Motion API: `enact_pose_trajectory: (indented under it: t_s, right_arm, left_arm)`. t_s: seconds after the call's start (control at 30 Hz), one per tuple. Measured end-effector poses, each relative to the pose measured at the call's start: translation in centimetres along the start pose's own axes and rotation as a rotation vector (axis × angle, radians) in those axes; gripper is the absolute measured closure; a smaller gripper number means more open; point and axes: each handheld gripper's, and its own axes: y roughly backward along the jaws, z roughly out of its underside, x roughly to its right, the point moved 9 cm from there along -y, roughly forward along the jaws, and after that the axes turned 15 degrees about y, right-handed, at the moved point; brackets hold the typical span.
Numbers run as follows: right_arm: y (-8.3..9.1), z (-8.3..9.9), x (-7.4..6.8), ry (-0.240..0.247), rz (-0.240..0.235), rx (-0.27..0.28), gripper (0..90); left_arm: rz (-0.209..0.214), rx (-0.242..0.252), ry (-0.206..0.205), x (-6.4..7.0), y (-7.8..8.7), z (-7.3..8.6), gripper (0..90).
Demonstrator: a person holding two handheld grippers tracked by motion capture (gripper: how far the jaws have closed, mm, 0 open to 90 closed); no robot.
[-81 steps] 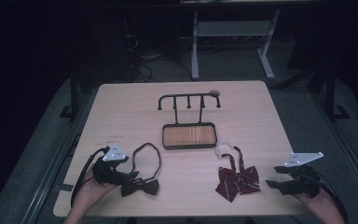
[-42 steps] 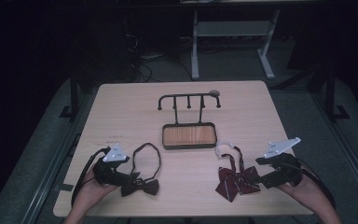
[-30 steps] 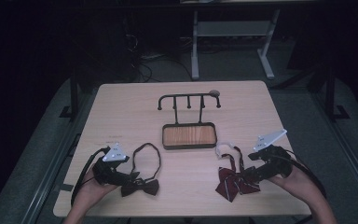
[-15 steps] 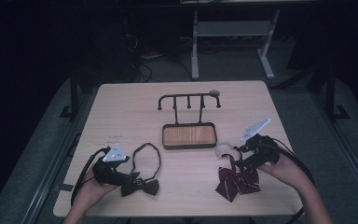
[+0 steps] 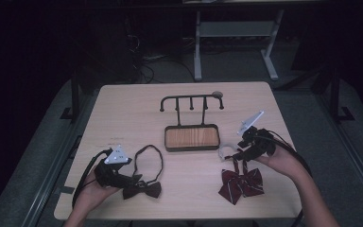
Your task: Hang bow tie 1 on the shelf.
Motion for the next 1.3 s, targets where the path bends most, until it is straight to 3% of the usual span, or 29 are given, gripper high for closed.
enact_pose_trajectory:
  t_s: [0.4,0.73,0.83,1.3]
  right_arm:
    - [-1.6,0.2,1.2,-0.021,-0.001,-0.054,48.9]
    - [-3.1,0.7,2.6,-0.07,-0.015,-0.094,51.6]
    - [-3.9,1.1,3.1,-0.079,-0.009,-0.131,53.8]
    - [-5.4,1.8,4.2,-0.119,-0.005,-0.206,64.2]
  left_arm:
    - [0.003,0.006,-0.003,0.1,0.2,-0.1,28.0]
    - [0.006,0.0,-0.003,0.1,0.1,-0.1,27.9]
    - [0.006,0.002,-0.005,0.1,0.1,-0.1,27.9]
    - [0.009,0.009,-0.002,0.0,0.2,-0.2,27.9]
